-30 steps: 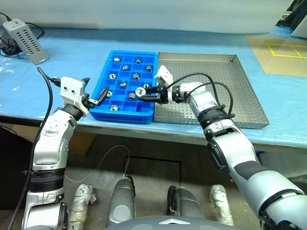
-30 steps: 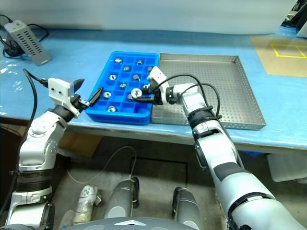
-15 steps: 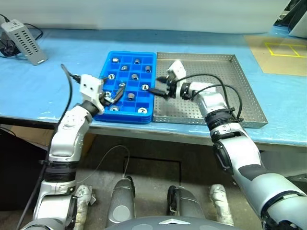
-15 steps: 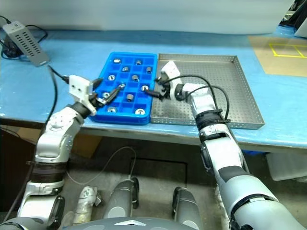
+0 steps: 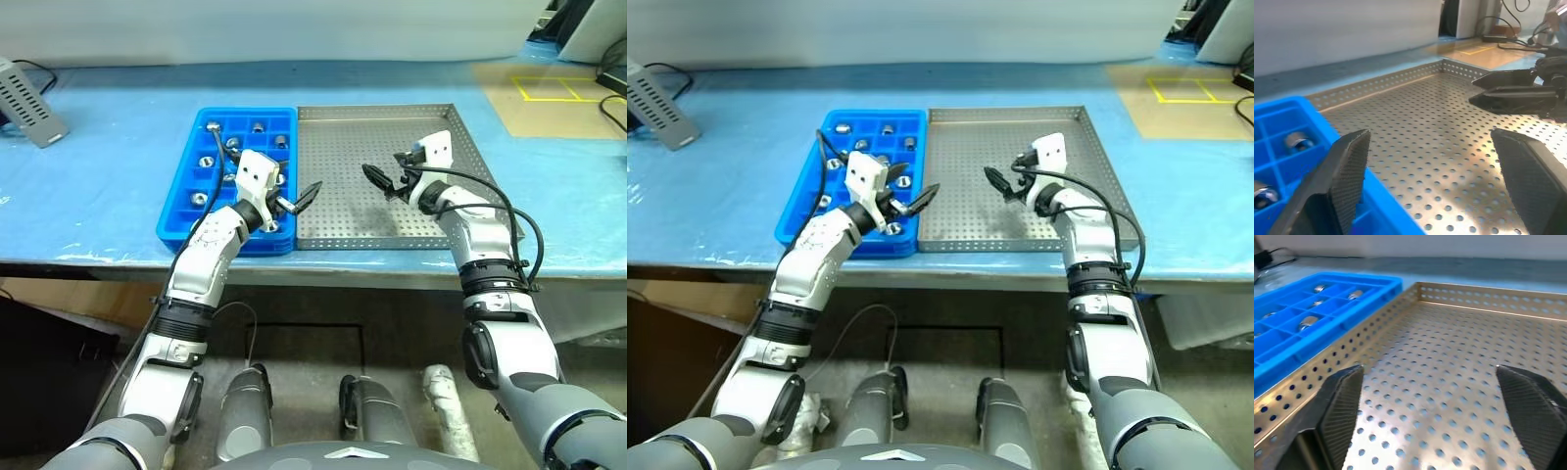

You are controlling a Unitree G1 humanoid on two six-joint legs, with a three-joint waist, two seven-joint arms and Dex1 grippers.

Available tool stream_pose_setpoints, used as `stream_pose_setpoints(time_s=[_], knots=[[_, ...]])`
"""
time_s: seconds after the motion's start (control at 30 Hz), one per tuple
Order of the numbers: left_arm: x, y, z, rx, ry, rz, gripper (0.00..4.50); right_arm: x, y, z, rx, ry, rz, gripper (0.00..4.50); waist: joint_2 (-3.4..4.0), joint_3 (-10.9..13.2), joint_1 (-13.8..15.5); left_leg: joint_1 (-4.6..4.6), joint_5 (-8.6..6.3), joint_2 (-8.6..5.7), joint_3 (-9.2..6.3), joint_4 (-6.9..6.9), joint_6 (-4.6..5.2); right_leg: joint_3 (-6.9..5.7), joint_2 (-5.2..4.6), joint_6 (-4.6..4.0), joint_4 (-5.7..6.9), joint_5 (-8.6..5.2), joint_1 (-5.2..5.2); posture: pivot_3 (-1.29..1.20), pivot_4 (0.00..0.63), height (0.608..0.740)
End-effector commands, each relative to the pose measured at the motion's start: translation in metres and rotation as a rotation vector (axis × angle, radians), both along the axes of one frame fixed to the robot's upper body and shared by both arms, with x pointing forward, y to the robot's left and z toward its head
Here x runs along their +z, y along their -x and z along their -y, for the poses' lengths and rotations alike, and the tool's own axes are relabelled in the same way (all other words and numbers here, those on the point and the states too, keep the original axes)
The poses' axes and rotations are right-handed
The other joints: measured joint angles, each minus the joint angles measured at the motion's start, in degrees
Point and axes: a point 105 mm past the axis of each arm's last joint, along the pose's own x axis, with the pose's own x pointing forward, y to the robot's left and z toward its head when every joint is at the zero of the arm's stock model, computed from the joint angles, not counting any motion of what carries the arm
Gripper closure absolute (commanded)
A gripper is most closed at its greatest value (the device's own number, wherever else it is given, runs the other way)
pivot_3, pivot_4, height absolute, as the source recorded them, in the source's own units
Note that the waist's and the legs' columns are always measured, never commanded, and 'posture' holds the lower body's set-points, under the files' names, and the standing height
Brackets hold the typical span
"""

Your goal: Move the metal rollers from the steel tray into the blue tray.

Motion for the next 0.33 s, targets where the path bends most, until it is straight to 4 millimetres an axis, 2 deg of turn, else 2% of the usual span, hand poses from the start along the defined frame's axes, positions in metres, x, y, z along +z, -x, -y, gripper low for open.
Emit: stream_pose_setpoints(time_s=[0.03, 0.17, 0.33], knots=[[0.0078, -0.0051, -0.0058, 0.055, 0.024, 0.048, 0.03, 0.0175, 0.0092, -0.0004, 0.02, -0.05, 0.048, 0.02, 0.0, 0.0, -0.3, 0.03, 0.0, 0.01, 0.0, 0.0, 0.01, 0.01, 0.01, 0.0, 0.0, 0.0, 0.02, -0.08, 0.15, 0.74], [0.0106, -0.0102, -0.0097, 0.105, 0.068, 0.055, 0.03, 0.0165, 0.0148, 0.0, 0.04, -0.031, 0.037, 0.02, 0.0, 0.0, -0.3, 0.1, -0.01, 0.01, 0.0, -0.03, 0.02, 0.0, 0.02, 0.0, -0.03, 0.0, 0.1, -0.08, 0.15, 0.74], [0.0116, -0.0139, -0.0113, 0.133, 0.066, 0.08, 0.03, 0.023, 0.0106, 0.004, 0.047, -0.001, 0.043, 0.02, 0.0, 0.0, 0.1, 0.08, -0.02, -0.03, 0.0, -0.02, 0.06, 0.01, -0.02, 0.0, -0.06, 0.0, 0.12, -0.04, 0.15, 0.74]])
